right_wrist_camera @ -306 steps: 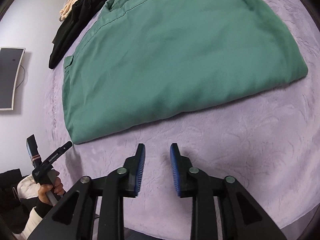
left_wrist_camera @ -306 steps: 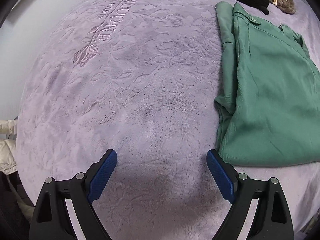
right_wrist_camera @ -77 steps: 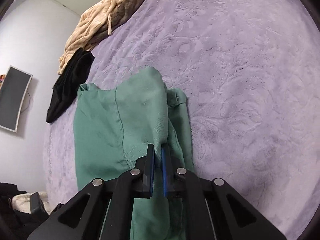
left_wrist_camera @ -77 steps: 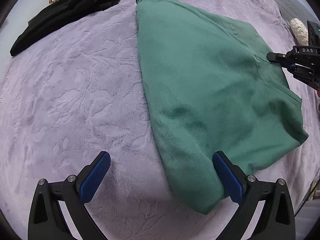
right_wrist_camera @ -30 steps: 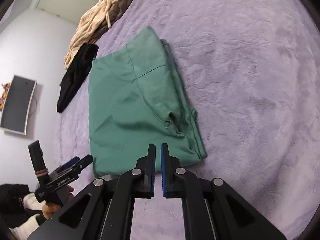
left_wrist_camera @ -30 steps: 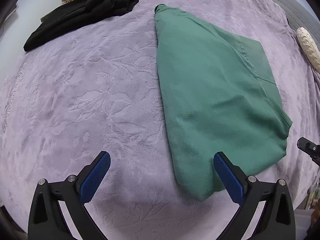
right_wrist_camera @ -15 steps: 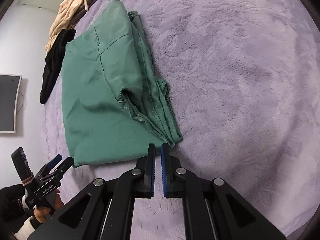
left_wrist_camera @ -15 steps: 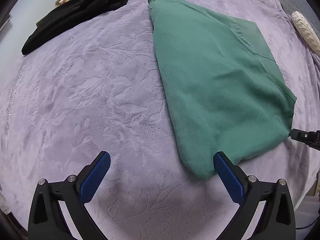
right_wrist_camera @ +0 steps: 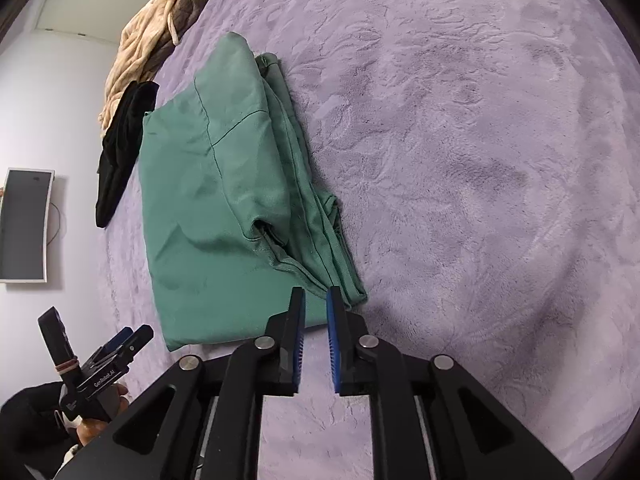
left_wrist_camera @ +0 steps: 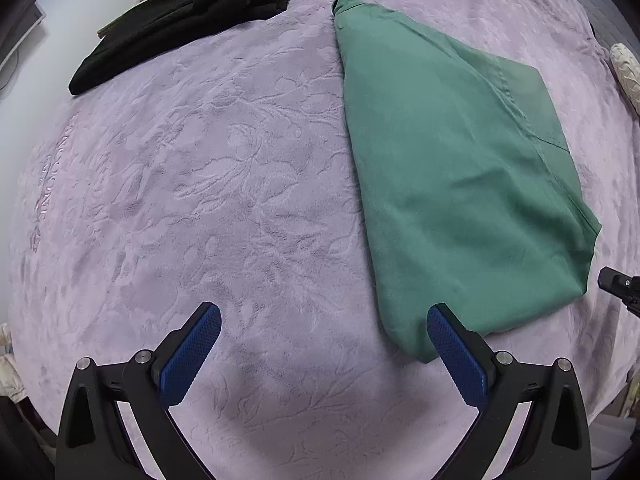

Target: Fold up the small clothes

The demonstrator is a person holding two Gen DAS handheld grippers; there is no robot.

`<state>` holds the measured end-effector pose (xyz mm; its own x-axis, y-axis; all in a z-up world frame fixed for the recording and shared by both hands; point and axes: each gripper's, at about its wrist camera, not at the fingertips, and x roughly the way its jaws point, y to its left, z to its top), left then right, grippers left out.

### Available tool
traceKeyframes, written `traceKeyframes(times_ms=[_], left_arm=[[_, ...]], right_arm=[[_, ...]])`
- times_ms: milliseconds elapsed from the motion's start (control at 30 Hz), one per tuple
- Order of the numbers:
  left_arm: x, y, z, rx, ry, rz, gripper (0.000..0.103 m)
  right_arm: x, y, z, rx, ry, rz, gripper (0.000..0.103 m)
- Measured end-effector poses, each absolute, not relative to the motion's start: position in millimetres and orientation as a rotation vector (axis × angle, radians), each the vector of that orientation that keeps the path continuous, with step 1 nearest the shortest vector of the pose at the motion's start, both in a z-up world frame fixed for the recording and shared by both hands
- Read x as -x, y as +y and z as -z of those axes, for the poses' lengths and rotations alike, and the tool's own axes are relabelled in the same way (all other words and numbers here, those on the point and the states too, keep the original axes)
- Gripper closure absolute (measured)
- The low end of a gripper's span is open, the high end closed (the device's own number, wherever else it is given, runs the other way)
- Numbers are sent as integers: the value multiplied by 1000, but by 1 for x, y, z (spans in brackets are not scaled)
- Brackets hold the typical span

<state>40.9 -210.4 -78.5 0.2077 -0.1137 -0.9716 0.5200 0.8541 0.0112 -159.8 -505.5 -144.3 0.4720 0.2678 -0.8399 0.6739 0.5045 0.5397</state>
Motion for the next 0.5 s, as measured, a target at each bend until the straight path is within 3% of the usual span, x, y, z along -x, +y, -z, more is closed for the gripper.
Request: traceKeyframes(times_ms=[33,100,433,467,500], left_arm=[[-42,-215,78,-377,1293,452,0],[-46,-225,79,-388,1299,448,0],[-62,-246,85,-345,1334,434,0],[-63,-246,86,-331,1341,430,0],[-65,-245,88,-320,1351,425,0]], right_arm=[[158,-506,143,-1050,1095,322,56],[155,-507,140,-1038,1081,330,34],[140,-515,144,-1044,1095,309,33],[138,-515,145,-1045,1097,307,31],[137,-514,145,-1042,1098,305,20]])
